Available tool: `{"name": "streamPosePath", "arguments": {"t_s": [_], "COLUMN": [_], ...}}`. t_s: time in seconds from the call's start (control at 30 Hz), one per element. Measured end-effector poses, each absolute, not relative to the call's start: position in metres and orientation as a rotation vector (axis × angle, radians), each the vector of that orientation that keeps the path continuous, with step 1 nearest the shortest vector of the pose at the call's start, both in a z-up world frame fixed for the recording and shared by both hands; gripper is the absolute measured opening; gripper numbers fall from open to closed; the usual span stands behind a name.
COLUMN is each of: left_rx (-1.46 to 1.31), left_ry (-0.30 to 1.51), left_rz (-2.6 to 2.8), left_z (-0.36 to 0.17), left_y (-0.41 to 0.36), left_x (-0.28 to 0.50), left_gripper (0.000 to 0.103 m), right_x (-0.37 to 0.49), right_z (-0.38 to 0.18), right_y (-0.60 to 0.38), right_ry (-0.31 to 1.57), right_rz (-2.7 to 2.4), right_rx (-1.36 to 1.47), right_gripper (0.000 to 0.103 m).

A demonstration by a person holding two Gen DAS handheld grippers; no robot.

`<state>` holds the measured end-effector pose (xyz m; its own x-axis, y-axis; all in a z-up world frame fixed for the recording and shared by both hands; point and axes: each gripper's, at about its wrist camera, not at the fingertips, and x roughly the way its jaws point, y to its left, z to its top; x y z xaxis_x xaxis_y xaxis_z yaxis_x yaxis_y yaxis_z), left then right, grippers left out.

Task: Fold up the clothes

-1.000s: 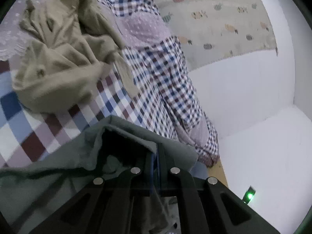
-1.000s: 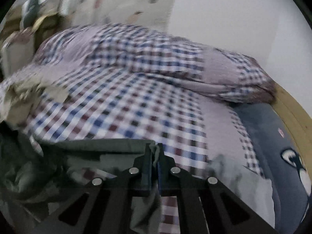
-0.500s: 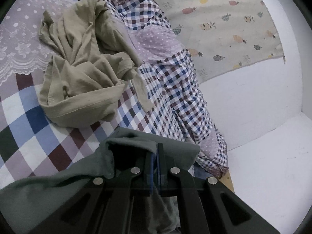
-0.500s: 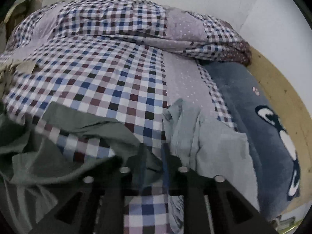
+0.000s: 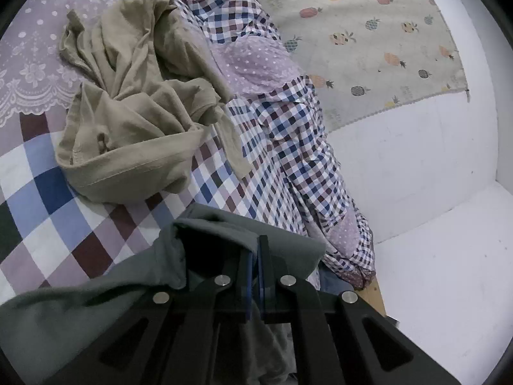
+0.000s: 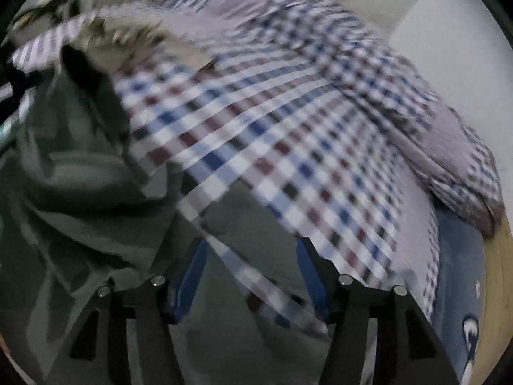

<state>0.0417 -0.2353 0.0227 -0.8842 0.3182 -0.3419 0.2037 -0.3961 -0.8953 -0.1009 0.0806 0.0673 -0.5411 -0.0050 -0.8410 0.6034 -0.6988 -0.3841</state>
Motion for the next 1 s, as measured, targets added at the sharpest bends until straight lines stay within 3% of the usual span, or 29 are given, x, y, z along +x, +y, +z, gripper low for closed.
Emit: {"name": "streamPosePath", "arguments": {"t_s": [0.23,0.3,0.37,0.57,1.0], "left_rx": [-0.752,-0.757,-0.761,-0.770,-0.768], "left_ry": [-1.666,-1.664,-1.661,-1.640,-1.626], "left_rz": [2.457,2.459,2.464,2.486,2.522], "left_z": [0.021,0.020,0.019,0.018,0.019], "left_y": [-0.233,-0.232,-0.231,-0.228,-0.230], "left_x": [0.036,0.035,0.034,0.032,0.032], "left_gripper": [0.001,0.001,0.001,0.001,0.001], "right_x": [-0.129,-0.135,-0.141,-0.140,-0.133], "right_z": [0.027,0.018,0.010,0.021,0.171], "right_y": [0.068,0.071,0.076,0.097,0.236], "right_ry": [0.885,0.857,0.816,0.745,0.487], "right_rz": [-2.228,-2.224,-2.218,-2.327,-2.923], "right_rx": [1.314,1.348,1.388,1.321,1.068], "right_gripper": [0.051,0.041,0.011,0.005,0.004]}}
